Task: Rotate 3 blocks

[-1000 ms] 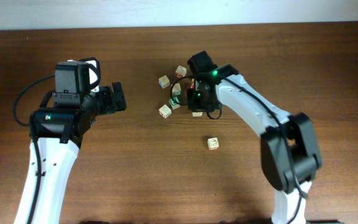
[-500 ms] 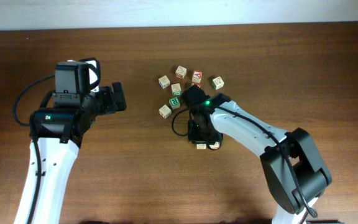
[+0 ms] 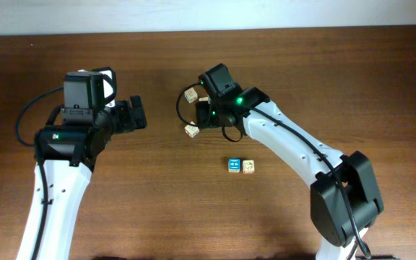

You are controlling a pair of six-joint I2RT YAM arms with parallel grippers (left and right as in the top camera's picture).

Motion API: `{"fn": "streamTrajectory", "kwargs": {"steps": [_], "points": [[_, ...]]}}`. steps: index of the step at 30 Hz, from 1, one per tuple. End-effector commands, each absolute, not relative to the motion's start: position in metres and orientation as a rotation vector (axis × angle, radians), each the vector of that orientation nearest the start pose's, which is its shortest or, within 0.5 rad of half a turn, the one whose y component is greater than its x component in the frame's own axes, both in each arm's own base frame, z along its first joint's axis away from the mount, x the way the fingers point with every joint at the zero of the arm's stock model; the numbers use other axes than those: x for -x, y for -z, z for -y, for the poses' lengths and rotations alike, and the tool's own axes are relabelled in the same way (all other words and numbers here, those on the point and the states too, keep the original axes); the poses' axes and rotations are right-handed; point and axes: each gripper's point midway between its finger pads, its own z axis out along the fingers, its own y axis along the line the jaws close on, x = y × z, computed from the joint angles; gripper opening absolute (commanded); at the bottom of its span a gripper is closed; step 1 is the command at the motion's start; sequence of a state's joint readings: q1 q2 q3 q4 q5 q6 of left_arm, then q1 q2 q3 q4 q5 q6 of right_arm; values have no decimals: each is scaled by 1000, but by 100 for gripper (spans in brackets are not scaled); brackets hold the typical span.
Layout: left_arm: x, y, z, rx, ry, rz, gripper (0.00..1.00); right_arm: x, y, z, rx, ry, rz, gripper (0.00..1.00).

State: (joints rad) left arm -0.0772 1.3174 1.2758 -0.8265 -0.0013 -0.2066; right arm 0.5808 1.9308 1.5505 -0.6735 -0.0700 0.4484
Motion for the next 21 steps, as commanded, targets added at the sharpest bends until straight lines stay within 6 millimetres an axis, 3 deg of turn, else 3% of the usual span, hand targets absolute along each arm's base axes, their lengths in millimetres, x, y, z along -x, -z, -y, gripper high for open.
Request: {"fn": "streamTrajectory", "kwargs": {"steps": [1,3,5,7,10,13,14,15,16,18,21], "points": [[-361,-239,26,174,124,-2415,99,-431,-89,-288,299,-401,-2590,53],[-361,-239,26,174,124,-2415,99,-438,-47,-292,347,-370,-2617,52],[-361,-239,26,174,124,-2415,99,-443,-27,-284,335,-287,-2630,52],[-361,-239,26,174,124,-2415,99,-443,-20,-282,354,-267,-2639,50],[-361,-239,26,174,124,-2415,99,-440,-19,-281,355,-265,-2650,30],[-361,-239,26,174,124,-2415,99,-433,-24,-279,317,-271,-2694,26],[-361,-239,26,174,124,-2415,99,-420,-34,-278,233,-309,-2761,26],[-361,-239,26,174,124,-2415,99,-392,-35,-275,133,-356,-2905,24],[-361,-239,26,174,124,-2415,99,-377,-31,-271,108,-354,-2979,23],[-361,-239,26,174,124,-2415,99,-328,-26,-254,99,-302,-3200,25],[-361,-239,26,174,124,-2415,99,-305,-21,-235,92,-184,-3299,25]]}}
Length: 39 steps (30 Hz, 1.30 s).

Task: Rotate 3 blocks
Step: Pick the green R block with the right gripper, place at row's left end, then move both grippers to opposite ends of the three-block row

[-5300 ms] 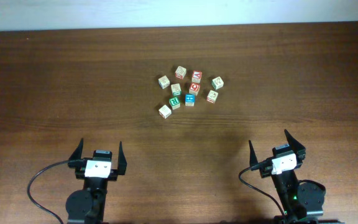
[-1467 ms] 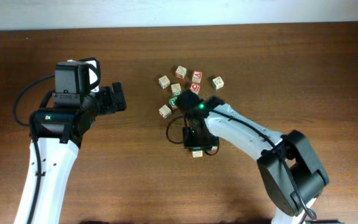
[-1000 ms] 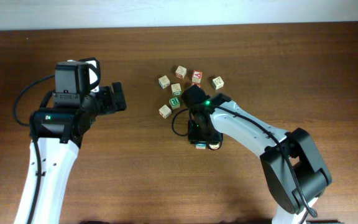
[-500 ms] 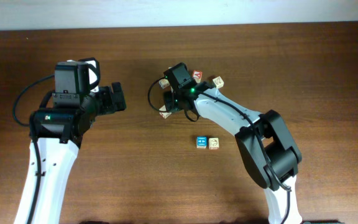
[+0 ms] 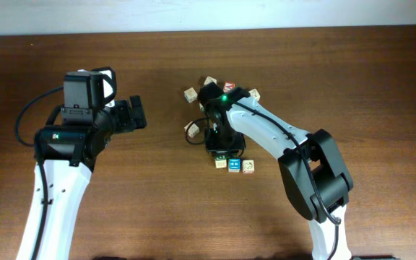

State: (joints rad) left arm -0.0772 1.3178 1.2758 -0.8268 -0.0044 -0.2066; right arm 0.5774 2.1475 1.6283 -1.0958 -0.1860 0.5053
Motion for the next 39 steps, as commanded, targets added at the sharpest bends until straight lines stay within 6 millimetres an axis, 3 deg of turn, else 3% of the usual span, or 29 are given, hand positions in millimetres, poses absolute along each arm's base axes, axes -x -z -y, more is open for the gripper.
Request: {"fn": "streamTrajectory", "kwargs": {"steps": [1,2,3,4,6,8,9,10,11,12,13,14,15,16,17,18,19,20,21,22,23,26,28,33,37,39], "points": [[-361,-239,26,174,124,-2415,99,-298,-16,-231,89,-166,-3320,25],[-361,-239,26,174,124,-2415,99,-296,-14,-229,87,-157,-3330,26],[-361,-239,26,173,124,-2415,99,-296,-14,-229,87,-159,-3326,52],[-361,-239,26,173,124,-2415,99,-299,-13,-231,88,-173,-3313,59],[-361,-239,26,174,124,-2415,99,-314,-26,-240,113,-216,-3264,60],[-361,-239,26,174,124,-2415,99,-331,-60,-251,196,-262,-3203,57],[-361,-239,26,174,124,-2415,99,-345,-112,-261,298,-350,-3064,47],[-361,-239,26,174,124,-2415,99,-348,-153,-259,350,-389,-2943,47],[-361,-239,26,174,124,-2415,99,-346,-191,-244,348,-341,-2843,48],[-361,-239,26,174,124,-2415,99,-328,-241,-206,302,-214,-2735,51],[-353,-233,29,167,145,-2459,99,-310,-253,-184,273,-198,-2718,51],[-353,-233,32,161,162,-2462,99,-302,-247,-169,229,-189,-2735,51],[-352,-232,32,160,164,-2463,99,-294,-229,-155,182,-215,-2780,51],[-352,-232,32,161,163,-2466,99,-287,-191,-145,117,-308,-2866,51],[-351,-233,46,124,265,-2470,96,-282,-147,-137,46,-371,-2931,50],[-349,-229,60,90,352,-2491,66,-280,-120,-123,-31,-367,-2957,43],[-349,-216,72,56,368,-2538,43,-279,-107,-114,-75,-357,-2969,40],[-350,-194,89,82,399,-2616,9,-278,-91,-101,-166,-334,-2989,33],[-350,-170,105,145,426,-2697,0,-277,-80,-97,-192,-331,-3003,26],[-345,-142,121,189,431,-2800,0,-275,-65,-98,-195,-336,-3032,13],[-333,-119,136,140,410,-2897,0,-273,-51,-98,-193,-324,-3066,6],[-301,-85,172,83,424,-2974,0,-284,-21,-116,-65,-451,-3087,6],[-298,-71,184,72,453,-2953,0,-285,-6,-131,59,-559,-3094,6],[-304,-73,189,61,475,-2918,0,-285,-7,-154,294,-687,-3031,6],[-305,-74,189,64,473,-2914,0,-290,-17,-157,300,-690,-3027,6],[-329,-107,176,19,456,-2812,0,-309,-44,-155,258,-627,-3001,23]]}}
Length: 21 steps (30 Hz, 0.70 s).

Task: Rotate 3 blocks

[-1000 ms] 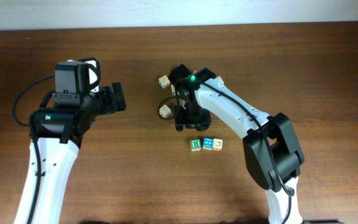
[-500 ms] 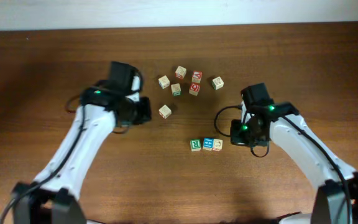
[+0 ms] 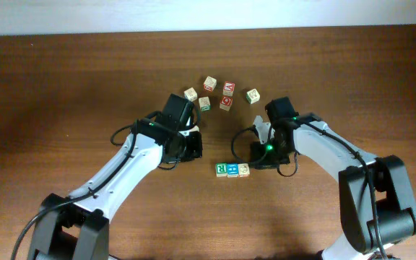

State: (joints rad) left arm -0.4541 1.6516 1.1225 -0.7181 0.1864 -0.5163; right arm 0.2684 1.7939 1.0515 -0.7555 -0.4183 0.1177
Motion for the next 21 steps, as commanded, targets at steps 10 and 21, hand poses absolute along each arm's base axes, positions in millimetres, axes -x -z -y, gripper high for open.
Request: {"fn": "streamTrajectory", "kwargs": {"steps": [10,21], "points": [[-346,-193,108,165,379,-2602,0,-333,-51,-247,126,-375,-2846,4],[-345,-193,108,165,379,-2603,0,-304,-23,-252,115,-419,-3013,4]]}}
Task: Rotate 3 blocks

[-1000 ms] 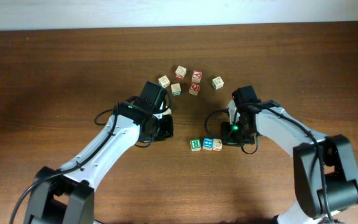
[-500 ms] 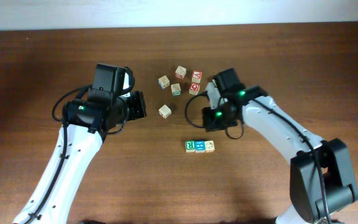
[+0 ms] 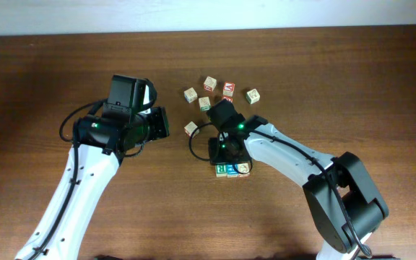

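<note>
A row of three blocks lies mid-table: a green one (image 3: pixel 222 171), a blue one (image 3: pixel 233 171) and a tan one (image 3: pixel 245 169). My right gripper (image 3: pixel 224 153) points down right over the row's left end; its wrist hides the fingers. Whether it touches a block cannot be told. My left gripper (image 3: pixel 163 124) hangs to the left, apart from every block, fingers spread with nothing between them. A single tan block (image 3: pixel 191 128) lies between the two grippers.
Several loose letter blocks sit behind the row: a tan one (image 3: pixel 190 94), one (image 3: pixel 209 83), a red one (image 3: pixel 228 89), one (image 3: pixel 253 95) and a green-faced one (image 3: pixel 205 104). The right forearm (image 3: pixel 280 148) slants across the table to the right of the row.
My left arm has drawn back from beside the row to the left side. My right gripper has shifted from the right of the row to above its left end.
At first only a blue and a tan block stood in the row, with my right gripper back among the loose blocks. Then it was down at the row, where a green block had joined. Later the three lay uncovered between both grippers; now the right one covers them.
</note>
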You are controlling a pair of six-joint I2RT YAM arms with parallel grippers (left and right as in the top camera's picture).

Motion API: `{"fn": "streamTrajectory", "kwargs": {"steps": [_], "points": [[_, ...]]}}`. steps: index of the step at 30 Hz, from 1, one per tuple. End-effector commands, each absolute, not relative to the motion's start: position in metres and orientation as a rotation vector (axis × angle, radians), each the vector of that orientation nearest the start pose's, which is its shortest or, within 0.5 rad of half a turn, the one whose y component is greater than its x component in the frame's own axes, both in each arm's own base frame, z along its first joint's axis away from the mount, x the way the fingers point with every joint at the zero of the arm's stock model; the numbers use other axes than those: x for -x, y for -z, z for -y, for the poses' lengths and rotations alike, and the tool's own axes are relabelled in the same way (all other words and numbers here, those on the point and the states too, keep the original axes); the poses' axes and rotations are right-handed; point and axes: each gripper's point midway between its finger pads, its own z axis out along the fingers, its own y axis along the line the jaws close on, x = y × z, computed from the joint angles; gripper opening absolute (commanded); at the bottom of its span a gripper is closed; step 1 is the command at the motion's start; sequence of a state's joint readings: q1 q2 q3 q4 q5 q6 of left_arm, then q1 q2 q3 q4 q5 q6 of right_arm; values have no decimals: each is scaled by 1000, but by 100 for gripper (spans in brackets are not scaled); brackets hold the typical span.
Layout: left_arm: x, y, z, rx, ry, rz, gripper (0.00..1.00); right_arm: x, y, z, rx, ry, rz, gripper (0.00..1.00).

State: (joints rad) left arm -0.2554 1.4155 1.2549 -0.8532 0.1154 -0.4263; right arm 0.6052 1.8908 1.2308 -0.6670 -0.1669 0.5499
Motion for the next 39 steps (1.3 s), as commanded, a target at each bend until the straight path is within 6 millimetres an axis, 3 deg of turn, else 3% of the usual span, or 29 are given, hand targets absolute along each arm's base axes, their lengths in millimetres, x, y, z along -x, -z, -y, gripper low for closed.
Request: {"fn": "streamTrajectory", "kwargs": {"steps": [1,10,11,14,15,16,17,18,19,23,26,30,31,34,37,39], "points": [[-345,-192,107,165,378,-2606,0,-302,-23,-251,108,-419,-3024,4],[-344,-192,107,166,376,-2609,0,-302,-25,-251,93,-452,-3033,4],[-344,-192,107,166,376,-2610,0,-312,-35,-252,108,-482,-3007,12],[-335,-175,107,168,366,-2663,0,-353,-115,-240,156,-606,-2857,18],[-329,-163,110,199,376,-2701,0,-354,-140,-224,171,-665,-2837,18],[-315,-135,126,208,384,-2773,0,-342,-146,-182,187,-688,-2899,14],[-306,-118,143,203,395,-2817,0,-329,-135,-159,200,-672,-2969,11],[-297,-104,163,156,430,-2859,0,-313,-111,-139,159,-660,-3051,5],[-287,-94,186,91,523,-2900,0,-302,-91,-130,108,-675,-3094,4],[-274,-59,217,8,541,-3000,0,-283,-44,-126,70,-783,-3087,4],[-265,-31,226,128,488,-3079,0,-284,-33,-126,76,-787,-3058,4],[-267,-8,240,99,533,-3102,0,-288,-33,-127,84,-785,-3043,4],[-275,-12,249,-2,593,-3053,0,-289,-33,-126,87,-774,-3041,4],[-278,-16,257,-94,653,-3020,0,-289,-31,-126,90,-774,-3042,4],[-274,-16,258,-112,668,-3035,0,-279,-19,-125,24,-777,-3099,4],[-273,-16,257,-111,666,-3039,0,-274,-13,-129,79,-824,-3079,4]]}}
